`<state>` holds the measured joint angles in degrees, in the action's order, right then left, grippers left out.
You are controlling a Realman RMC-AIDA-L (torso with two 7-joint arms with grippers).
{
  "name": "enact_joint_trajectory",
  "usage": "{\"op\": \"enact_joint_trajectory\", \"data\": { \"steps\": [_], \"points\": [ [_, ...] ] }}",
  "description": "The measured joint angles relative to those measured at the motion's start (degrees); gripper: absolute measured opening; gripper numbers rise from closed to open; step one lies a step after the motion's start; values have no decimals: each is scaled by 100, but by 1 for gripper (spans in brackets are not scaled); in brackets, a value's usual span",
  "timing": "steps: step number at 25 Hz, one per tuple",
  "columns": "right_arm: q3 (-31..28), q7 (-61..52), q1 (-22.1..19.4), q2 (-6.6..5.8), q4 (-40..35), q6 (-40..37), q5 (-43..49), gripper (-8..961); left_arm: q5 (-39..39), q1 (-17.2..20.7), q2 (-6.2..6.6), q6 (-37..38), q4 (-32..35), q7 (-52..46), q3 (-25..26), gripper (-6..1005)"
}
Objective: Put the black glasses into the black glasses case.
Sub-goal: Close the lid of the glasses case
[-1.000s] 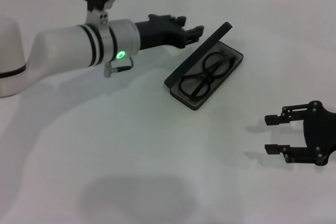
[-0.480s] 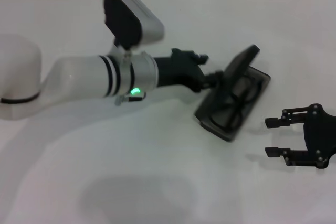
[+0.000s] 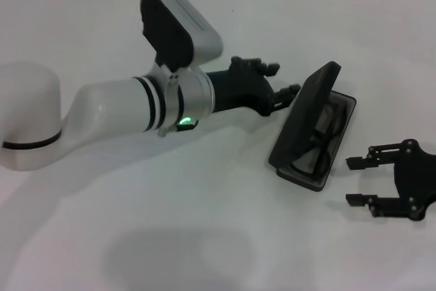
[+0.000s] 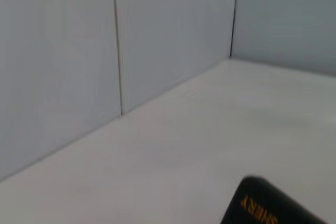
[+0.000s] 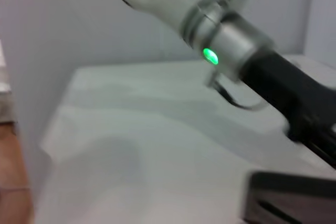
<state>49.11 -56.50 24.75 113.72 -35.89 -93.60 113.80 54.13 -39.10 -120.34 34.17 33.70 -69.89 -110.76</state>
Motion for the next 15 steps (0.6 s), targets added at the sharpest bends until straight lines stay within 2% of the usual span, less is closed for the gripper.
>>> {"op": "enact_joint_trajectory", "data": {
  "steps": [5, 9, 15],
  "points": [
    [-125, -32, -15, 99, 23, 486, -2, 544, -104, -5, 19, 197, 5, 44, 4, 546],
    [48, -45, 207, 169, 1, 490, 63, 543, -101, -50, 20, 202, 20, 72, 22, 546],
    [506, -165, 643, 187, 40, 524, 65, 543, -182, 147, 6, 347, 201, 412, 660, 546]
  ]
}}
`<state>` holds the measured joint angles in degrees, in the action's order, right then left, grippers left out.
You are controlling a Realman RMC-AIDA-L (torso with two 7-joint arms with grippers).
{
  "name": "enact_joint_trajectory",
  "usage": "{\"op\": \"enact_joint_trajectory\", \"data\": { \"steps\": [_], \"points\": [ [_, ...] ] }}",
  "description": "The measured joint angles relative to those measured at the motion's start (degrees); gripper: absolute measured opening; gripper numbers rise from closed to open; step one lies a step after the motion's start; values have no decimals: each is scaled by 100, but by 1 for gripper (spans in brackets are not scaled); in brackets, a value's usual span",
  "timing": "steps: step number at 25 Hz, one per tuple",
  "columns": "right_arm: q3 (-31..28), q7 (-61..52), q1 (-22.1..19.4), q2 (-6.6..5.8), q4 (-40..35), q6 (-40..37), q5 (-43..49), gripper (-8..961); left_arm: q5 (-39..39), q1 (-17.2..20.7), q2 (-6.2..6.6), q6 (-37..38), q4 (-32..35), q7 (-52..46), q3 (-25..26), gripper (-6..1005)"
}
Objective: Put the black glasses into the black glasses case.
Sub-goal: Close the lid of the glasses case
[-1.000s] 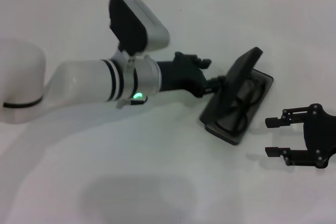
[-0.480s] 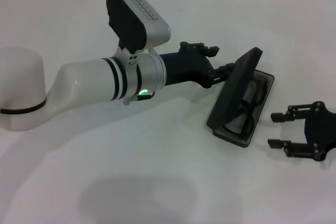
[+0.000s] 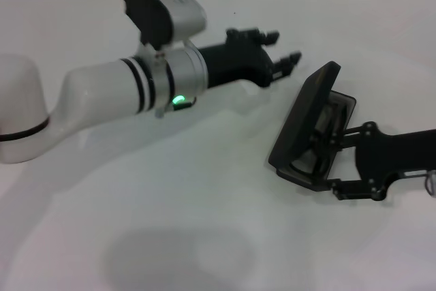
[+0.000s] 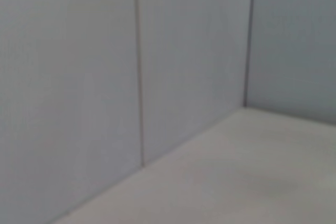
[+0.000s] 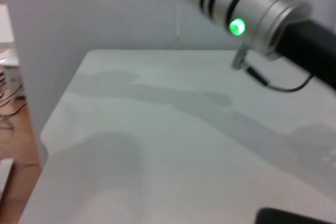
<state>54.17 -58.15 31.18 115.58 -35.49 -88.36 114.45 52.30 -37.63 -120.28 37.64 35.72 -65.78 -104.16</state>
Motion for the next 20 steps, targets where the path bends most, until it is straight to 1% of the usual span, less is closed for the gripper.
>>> {"op": "enact_joint_trajectory", "data": {
  "steps": [2, 5, 9, 13, 15, 18, 20],
  "points": [
    [174, -79, 114, 13, 0, 74, 1, 542, -204, 75, -3, 176, 16, 202, 169, 547],
    [459, -196, 260, 19, 1, 278, -11, 542, -521, 143, 8, 391, -11, 458, 214, 547],
    [791, -280, 449, 44, 1, 556, -54, 542, -770, 245, 15, 500, -12, 750, 227, 548],
    [974, -255, 577, 64, -1, 700, -280, 541, -830, 294, 12, 522, 8, 893, 325, 548],
    [1150, -244, 590, 64, -31, 874, -492, 541, -833, 306, 11, 556, 8, 910, 373, 548],
    [1564, -241, 612, 63, -67, 1313, -832, 540, -836, 328, 16, 667, -5, 917, 479, 548],
    [1720, -241, 625, 62, -75, 1432, -945, 540, -838, 329, 18, 706, -14, 917, 511, 548]
  ]
}}
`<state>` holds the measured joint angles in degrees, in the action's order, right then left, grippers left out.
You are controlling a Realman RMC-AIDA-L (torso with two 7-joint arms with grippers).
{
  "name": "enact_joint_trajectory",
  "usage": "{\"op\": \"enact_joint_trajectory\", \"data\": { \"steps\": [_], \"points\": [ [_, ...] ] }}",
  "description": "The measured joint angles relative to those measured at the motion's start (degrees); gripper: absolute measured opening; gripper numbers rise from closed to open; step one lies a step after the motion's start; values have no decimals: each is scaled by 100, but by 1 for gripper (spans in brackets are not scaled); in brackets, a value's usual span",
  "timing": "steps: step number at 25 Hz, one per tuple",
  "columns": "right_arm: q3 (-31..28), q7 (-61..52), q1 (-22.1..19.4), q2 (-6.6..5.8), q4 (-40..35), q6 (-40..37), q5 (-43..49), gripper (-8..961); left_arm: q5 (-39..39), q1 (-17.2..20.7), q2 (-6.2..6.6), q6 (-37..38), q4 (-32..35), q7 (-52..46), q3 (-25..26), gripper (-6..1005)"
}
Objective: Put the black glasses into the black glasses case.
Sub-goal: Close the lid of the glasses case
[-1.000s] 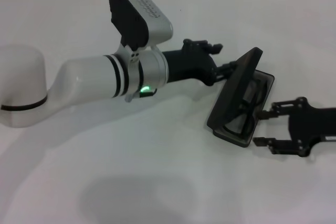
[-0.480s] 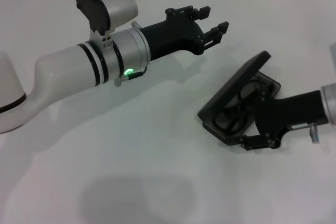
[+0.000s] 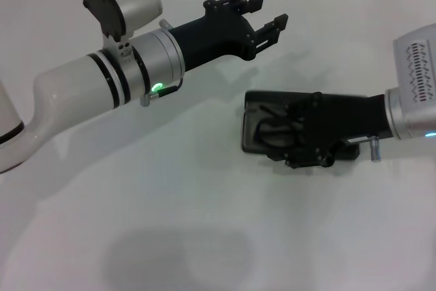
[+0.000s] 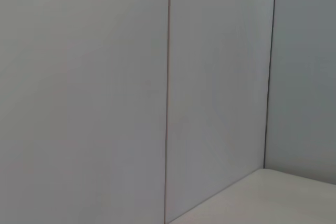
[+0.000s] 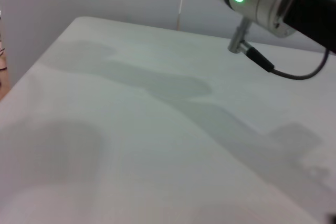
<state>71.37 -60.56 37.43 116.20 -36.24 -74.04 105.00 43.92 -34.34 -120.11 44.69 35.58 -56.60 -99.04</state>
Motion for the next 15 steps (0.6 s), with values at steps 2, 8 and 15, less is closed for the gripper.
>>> {"op": "enact_joint_trajectory", "data": {
  "steps": [2, 8, 15],
  "points": [
    [58, -8, -18, -11, -57, -112, -60, 540, 13, 0, 6, 8, -1, -12, 1, 548],
    [-654, -35, -695, -69, -898, -1528, -110, 539, 60, -16, 20, 11, -69, -41, 4, 547],
    [-1442, 157, -1779, -226, -1514, -2224, -36, 546, 255, -83, 22, -24, -87, -184, -47, 547]
  ]
}}
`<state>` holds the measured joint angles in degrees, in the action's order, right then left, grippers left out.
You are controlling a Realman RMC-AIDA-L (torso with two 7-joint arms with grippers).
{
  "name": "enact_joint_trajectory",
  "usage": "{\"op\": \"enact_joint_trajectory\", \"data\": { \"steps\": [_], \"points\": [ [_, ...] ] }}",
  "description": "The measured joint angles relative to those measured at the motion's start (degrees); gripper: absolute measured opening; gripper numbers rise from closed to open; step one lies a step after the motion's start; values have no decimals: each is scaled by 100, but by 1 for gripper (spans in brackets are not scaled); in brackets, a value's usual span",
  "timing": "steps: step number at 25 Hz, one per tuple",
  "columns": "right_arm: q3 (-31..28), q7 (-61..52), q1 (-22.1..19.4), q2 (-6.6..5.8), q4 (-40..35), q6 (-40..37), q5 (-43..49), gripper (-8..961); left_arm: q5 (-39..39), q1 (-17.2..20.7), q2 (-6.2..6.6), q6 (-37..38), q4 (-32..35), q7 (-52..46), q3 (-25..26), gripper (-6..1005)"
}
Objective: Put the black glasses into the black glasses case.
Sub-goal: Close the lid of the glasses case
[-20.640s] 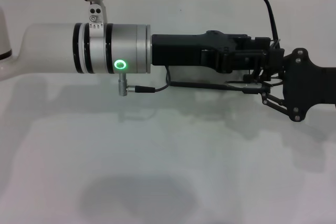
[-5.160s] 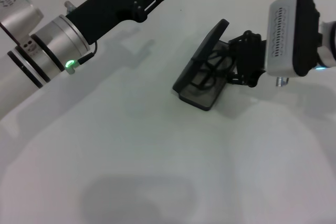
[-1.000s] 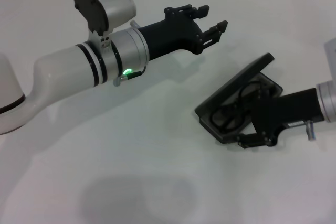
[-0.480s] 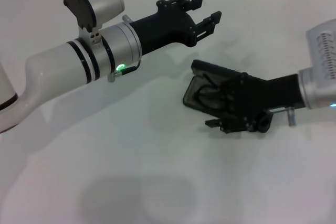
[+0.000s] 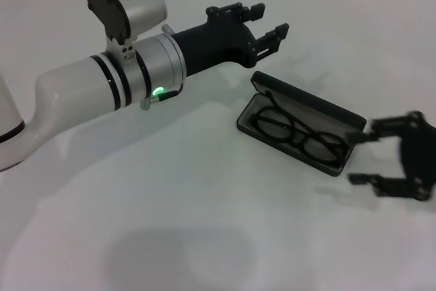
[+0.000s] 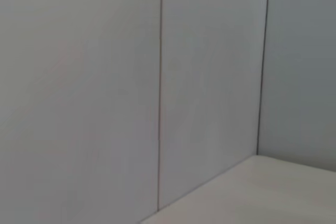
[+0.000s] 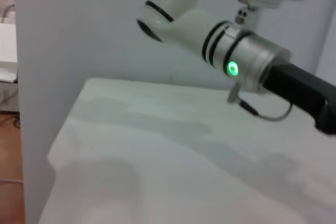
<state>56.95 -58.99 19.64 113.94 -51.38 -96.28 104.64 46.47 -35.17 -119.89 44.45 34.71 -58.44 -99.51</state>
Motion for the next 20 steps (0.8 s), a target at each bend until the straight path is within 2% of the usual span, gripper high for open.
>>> {"op": "enact_joint_trajectory", "data": {
  "steps": [5, 9, 13, 20],
  "points": [
    [-203, 152, -442, -141, 33, -96, 13, 555, 636, -248, -8, -8, -65, -657, -13, 547],
    [-607, 164, -635, -111, 63, -81, 14, 562, 1251, -689, -21, -41, -199, -1397, -264, 547],
    [-702, 329, -666, -98, 247, -55, 20, 570, 1689, -1047, -19, -261, -356, -2038, -589, 547],
    [-710, 457, -620, -123, 458, -26, 31, 582, 2122, -1108, -36, -597, -379, -2417, -1150, 546]
  ]
}}
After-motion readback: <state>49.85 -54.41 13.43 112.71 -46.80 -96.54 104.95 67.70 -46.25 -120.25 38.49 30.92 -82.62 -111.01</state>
